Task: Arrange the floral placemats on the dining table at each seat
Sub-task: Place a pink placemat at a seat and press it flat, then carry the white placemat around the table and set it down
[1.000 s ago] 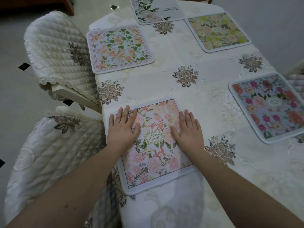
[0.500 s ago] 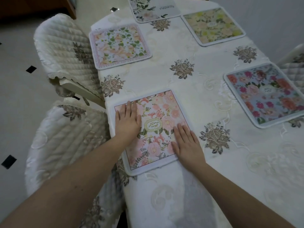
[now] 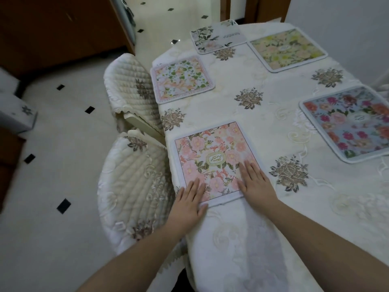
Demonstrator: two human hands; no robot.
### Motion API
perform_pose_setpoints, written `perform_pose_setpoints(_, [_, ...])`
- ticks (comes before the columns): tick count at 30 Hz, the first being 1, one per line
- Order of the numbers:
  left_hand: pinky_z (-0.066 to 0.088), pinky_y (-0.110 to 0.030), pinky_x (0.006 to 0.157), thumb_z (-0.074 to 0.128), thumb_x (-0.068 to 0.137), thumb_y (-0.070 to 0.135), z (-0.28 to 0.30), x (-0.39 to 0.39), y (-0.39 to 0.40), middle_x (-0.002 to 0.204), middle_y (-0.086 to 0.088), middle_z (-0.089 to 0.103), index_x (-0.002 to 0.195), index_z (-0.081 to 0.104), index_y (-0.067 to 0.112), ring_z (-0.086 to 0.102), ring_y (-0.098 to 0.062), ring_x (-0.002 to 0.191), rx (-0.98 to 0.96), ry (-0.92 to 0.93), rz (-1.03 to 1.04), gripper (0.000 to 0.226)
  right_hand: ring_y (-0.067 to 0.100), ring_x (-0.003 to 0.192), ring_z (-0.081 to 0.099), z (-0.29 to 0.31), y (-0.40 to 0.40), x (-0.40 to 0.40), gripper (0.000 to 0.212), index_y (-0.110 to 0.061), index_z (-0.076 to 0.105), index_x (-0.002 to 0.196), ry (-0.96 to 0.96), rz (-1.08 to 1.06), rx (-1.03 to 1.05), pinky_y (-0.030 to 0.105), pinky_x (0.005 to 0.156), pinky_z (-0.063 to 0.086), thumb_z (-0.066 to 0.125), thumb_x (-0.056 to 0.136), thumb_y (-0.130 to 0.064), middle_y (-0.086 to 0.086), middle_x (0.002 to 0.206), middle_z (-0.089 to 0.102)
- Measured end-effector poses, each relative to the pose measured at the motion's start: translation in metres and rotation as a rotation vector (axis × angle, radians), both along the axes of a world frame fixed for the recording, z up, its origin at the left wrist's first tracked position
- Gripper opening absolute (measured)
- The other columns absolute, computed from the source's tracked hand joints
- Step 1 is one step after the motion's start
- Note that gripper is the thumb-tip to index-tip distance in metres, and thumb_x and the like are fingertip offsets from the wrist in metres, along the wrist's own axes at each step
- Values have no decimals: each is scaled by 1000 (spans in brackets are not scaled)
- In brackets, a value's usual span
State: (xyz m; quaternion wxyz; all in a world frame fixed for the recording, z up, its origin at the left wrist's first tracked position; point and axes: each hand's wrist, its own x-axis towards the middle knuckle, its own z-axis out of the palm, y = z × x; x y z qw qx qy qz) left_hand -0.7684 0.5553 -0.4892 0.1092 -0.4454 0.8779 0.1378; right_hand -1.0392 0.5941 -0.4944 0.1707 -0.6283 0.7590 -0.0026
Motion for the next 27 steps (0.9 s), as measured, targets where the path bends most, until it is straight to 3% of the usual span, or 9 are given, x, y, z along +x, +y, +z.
perform_pose_setpoints(3, [-7,-38,124,8,97,65,17,3,2,164,6,-21,158,-13,31,-17,-14,152,54,-61,-14,73,14,150,-12,8,20,9,84,-20,-8,156,14,9,59,32,119,-6,-17,80,-55,1,164,-12])
perform_pose_setpoints(7, [0,-41,125,20,102,61,35,0,8,167,-1,-11,160,-6,25,-7,-19,155,108,-167,-28,73,16,151,-5,25,42,32,68,-17,-1,157,25,0,132,35,121,2,6,96,-46,4,165,-8])
perform_pose_setpoints(10, [2,-41,124,20,103,59,42,1,15,168,-5,-10,160,-5,19,-4,-24,155,116,-210,-40,74,16,152,-3,36,58,48,73,-14,1,157,33,15,175,38,121,3,9,91,-43,4,165,-7])
perform_pose_setpoints(14, [5,-42,125,26,104,56,43,9,27,167,-11,-12,159,-8,10,-5,-30,154,118,-255,-82,79,16,151,-1,46,81,63,63,-14,8,157,80,24,232,40,121,1,27,99,-30,0,165,1])
perform_pose_setpoints(19, [20,-42,122,31,106,46,54,29,22,168,-9,-6,160,0,11,7,-26,154,82,-253,-192,71,18,151,4,61,105,93,60,-15,14,156,89,-87,245,40,121,5,31,100,-29,-1,164,12])
perform_pose_setpoints(23, [34,-44,112,30,104,49,57,47,17,161,-15,28,157,21,10,36,-30,142,79,-242,-292,66,16,151,7,75,119,133,61,-17,16,156,26,-249,223,39,121,7,32,99,-31,-4,161,25])
perform_pose_setpoints(25, [36,-42,109,29,104,51,62,53,15,150,-13,46,157,23,13,46,-29,134,81,-213,-333,65,17,151,10,82,125,151,62,-18,14,157,-1,-320,224,40,121,8,33,99,-33,-2,158,33])
perform_pose_setpoints(27, [36,-42,109,28,104,52,72,58,16,147,-11,49,158,20,16,48,-29,132,73,-170,-366,65,17,150,14,90,132,168,62,-18,13,157,-4,-386,228,39,121,8,31,100,-37,2,157,33])
